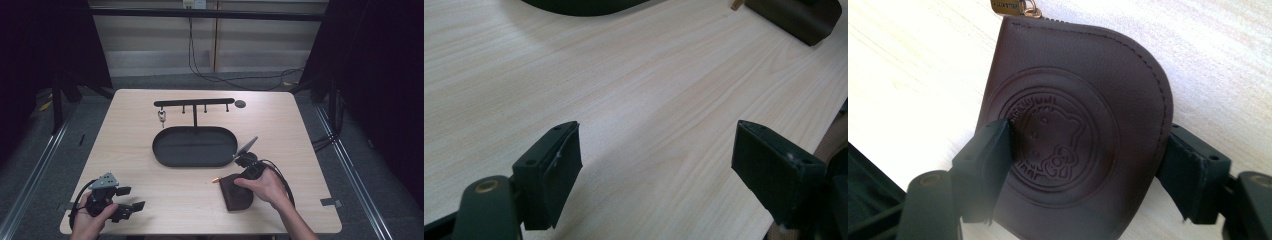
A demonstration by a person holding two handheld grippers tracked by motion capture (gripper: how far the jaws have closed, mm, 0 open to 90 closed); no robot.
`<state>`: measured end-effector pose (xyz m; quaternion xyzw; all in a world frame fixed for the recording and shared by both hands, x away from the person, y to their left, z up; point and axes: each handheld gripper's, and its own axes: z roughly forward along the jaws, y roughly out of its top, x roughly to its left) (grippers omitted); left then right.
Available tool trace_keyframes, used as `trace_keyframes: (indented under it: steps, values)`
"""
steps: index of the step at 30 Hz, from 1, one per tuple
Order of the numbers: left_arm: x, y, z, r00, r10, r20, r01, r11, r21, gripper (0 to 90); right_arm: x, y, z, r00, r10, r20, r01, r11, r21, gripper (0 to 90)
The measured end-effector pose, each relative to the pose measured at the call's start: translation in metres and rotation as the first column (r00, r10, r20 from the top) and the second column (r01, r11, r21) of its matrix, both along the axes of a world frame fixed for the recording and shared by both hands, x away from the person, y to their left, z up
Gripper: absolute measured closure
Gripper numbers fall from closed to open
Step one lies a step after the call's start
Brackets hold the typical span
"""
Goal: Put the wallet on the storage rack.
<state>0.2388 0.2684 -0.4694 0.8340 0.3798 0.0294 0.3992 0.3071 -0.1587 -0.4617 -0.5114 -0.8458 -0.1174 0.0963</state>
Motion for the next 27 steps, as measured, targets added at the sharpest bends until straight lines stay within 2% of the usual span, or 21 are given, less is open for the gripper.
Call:
trace_keyframes:
  steps: [3,5,8,11,18,22,27]
  values:
    - [-0.001,0.001,0.0,1.0,0.001,0.005,-0.001,1.0,0.002,19.8,0.0,0.0,0.002,0.9999,-0.013,0.011,0.013,0.9999,-0.005,33.1]
    - [-0.001,0.001,0.0,1.0,0.0,0.005,0.0,1.0,0.002,19.8,0.0,-0.004,0.007,0.999,-0.033,0.031,0.033,0.9994,0.008,44.0]
    - [0.0,0.0,0.0,1.0,-0.007,-0.001,0.007,0.9999,0.009,19.8,0.001,-0.007,0.012,0.9982,-0.045,0.041,0.044,0.9989,0.012,53.8]
    - [0.0,0.0,0.0,1.0,-0.007,-0.003,0.007,0.9999,0.009,19.8,0.001,-0.005,0.017,0.998,-0.036,0.052,0.036,0.9994,0.001,58.8]
    - [0.0,0.003,0.002,1.0,0.004,0.009,-0.004,1.0,0.002,20.0,0.001,-0.002,0.027,0.9967,-0.034,0.073,0.033,0.9994,0.01,67.5]
    - [-0.001,0.002,0.002,0.9999,0.002,0.01,-0.002,1.0,0.003,20.1,-0.001,-0.003,0.034,0.9959,-0.028,0.086,0.025,0.9991,0.034,72.8]
    - [-0.001,0.0,0.001,1.0,0.001,0.01,-0.002,0.9999,0.014,20.5,-0.004,-0.002,0.046,0.9927,-0.018,0.12,0.016,0.9998,0.014,76.3]
